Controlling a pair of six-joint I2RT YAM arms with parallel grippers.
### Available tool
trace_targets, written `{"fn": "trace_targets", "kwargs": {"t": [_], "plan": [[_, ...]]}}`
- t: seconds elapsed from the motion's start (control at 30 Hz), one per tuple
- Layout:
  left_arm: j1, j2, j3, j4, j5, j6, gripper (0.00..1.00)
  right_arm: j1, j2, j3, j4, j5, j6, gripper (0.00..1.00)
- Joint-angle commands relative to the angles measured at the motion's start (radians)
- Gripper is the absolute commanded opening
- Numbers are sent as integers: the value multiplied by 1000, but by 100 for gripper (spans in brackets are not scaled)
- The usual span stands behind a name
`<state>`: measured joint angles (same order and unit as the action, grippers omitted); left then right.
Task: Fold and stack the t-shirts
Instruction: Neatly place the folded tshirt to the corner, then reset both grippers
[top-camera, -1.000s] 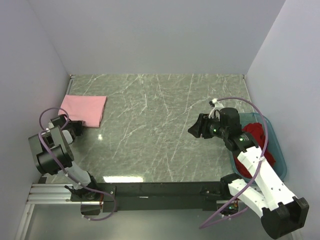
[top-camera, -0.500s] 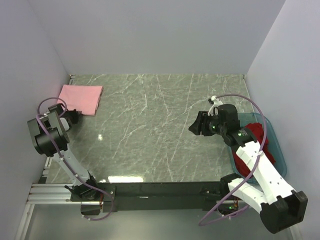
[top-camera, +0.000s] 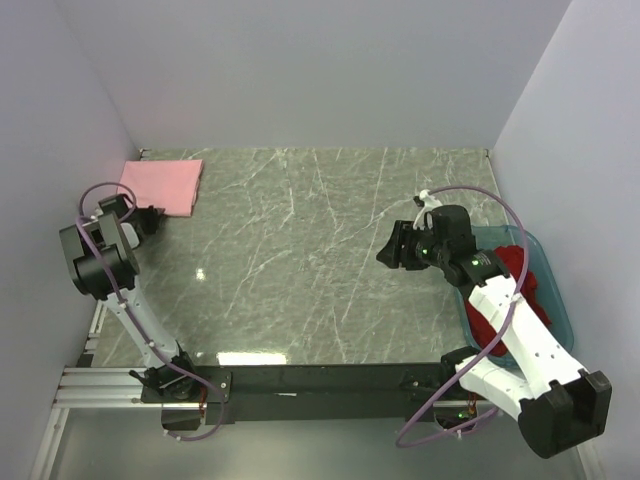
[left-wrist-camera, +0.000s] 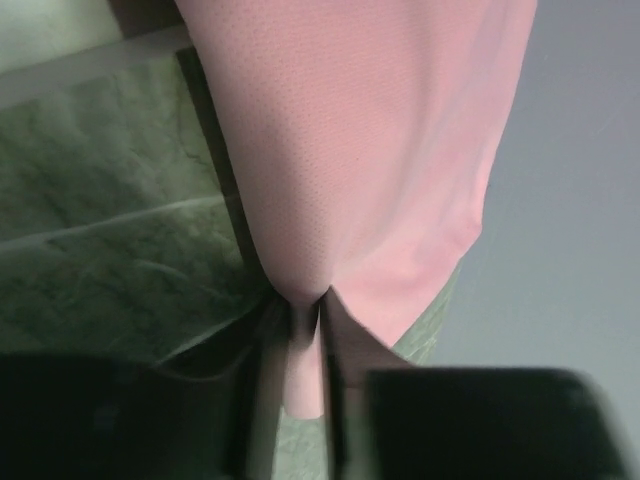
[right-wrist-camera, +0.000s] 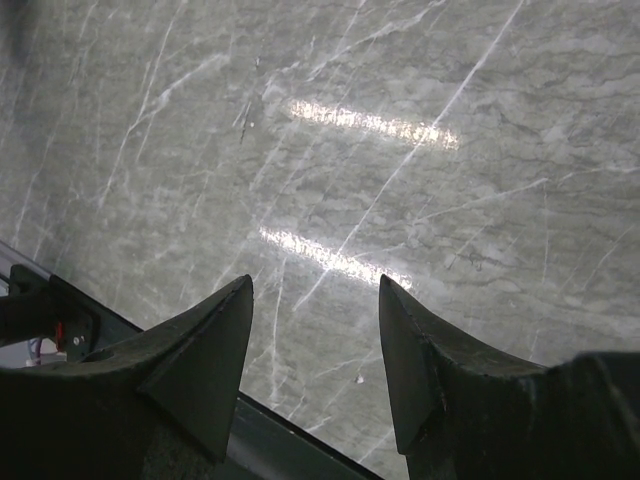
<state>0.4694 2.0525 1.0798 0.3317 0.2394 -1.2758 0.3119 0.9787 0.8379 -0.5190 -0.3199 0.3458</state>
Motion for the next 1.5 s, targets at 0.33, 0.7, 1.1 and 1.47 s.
{"fn": "trace_targets", "kwargs": {"t": [0.33, 0.7, 1.1, 1.47], "plan": [[-5, -326, -201, -174, -29, 94, 81, 6, -149, 63, -42, 119, -10, 63], [-83, -943, -267, -649, -25, 502, 99, 7, -362, 145, -164, 454, 25, 78], [-370, -1420, -9, -1212, -405, 754, 99, 6, -721, 87, -173, 663, -37, 89], [-406, -1490, -38, -1272, -486, 725, 100, 4, -787, 20, -200, 669, -62, 100]]}}
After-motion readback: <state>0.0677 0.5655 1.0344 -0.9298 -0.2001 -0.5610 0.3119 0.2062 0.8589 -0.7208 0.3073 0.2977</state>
